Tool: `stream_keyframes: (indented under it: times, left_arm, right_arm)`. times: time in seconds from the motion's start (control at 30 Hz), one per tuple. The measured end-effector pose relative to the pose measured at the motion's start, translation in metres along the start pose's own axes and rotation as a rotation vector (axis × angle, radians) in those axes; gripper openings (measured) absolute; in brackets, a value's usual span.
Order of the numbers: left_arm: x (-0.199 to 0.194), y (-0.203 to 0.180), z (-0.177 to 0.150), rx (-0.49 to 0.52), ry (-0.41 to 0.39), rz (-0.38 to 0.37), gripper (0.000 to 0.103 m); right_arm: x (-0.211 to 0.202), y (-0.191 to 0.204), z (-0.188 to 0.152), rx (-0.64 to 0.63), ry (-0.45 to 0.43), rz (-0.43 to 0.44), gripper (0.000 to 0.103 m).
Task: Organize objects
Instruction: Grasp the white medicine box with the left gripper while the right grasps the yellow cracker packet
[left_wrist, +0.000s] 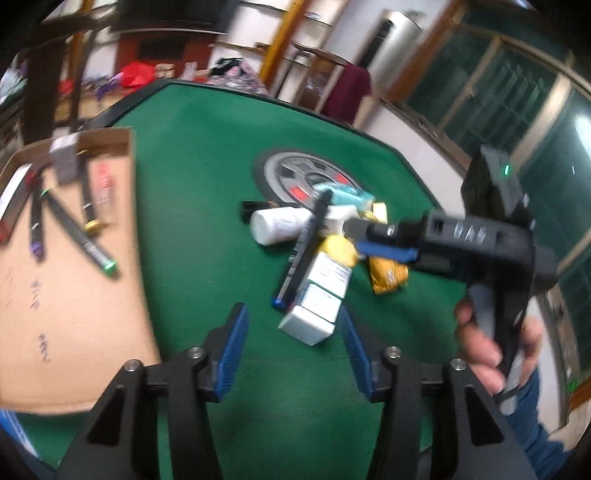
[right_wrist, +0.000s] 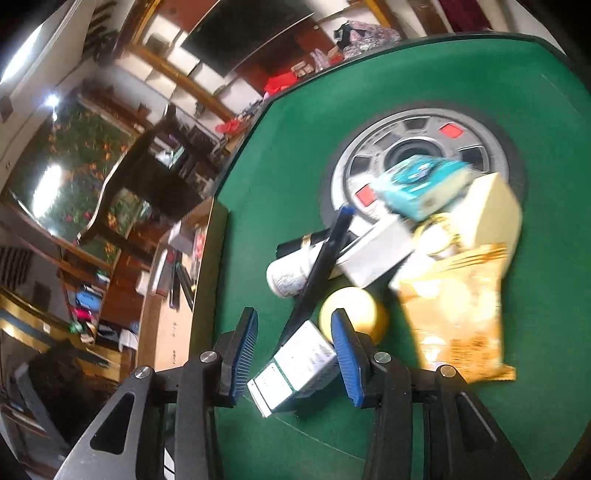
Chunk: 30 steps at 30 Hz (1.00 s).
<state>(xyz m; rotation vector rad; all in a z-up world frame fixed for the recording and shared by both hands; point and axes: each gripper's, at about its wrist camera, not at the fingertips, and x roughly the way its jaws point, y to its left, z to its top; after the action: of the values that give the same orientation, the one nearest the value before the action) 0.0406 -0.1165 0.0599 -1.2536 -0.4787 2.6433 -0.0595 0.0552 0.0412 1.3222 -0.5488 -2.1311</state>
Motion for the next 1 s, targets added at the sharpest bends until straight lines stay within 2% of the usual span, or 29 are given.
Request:
stream_keyframes:
  times: [0.17,0.37,0.57,0.63,0.67,0.8,1.0]
  left_arm:
    - [0.03,-0.023,0.002,0.117,0.065,0.037,0.056]
    - [0.051,-0.045,0.001,0.233,0.092,0.1,0.055]
    - [0.075,-0.051,0.002,0.255,0.116,0.128,0.055]
    - [0.081,-0.054,0.0,0.26,0.123,0.131,0.047]
    - [0.085,-0.055,-0.003,0.263,0.129,0.128,0.034]
    - [0.088,-0.054,-0.009,0.261,0.106,0.133,0.033]
    - [0.082,-0.042,-0.013,0.223,0.071,0.135,0.033]
  right_arm:
    - [-0.027,-0.024,0.004,0.039,-0.073,-0.069,0.046]
    - [-0.043,-0.049,0.008,0.089,-0.084,-0.122,0.047]
    - [-0.038,-0.049,0.005,0.051,-0.067,-0.216,0.049]
    - [-0.037,-0.044,0.003,0.014,-0.069,-0.244,0.052]
    - [-0.036,-0.041,0.002,-0.007,-0.068,-0.262,0.055]
    - [-0.031,-0.032,-0.002,-0.08,-0.072,-0.346,0.068]
    - [-0.016,-0.018,-0.011,-0.199,-0.039,-0.428,0.069]
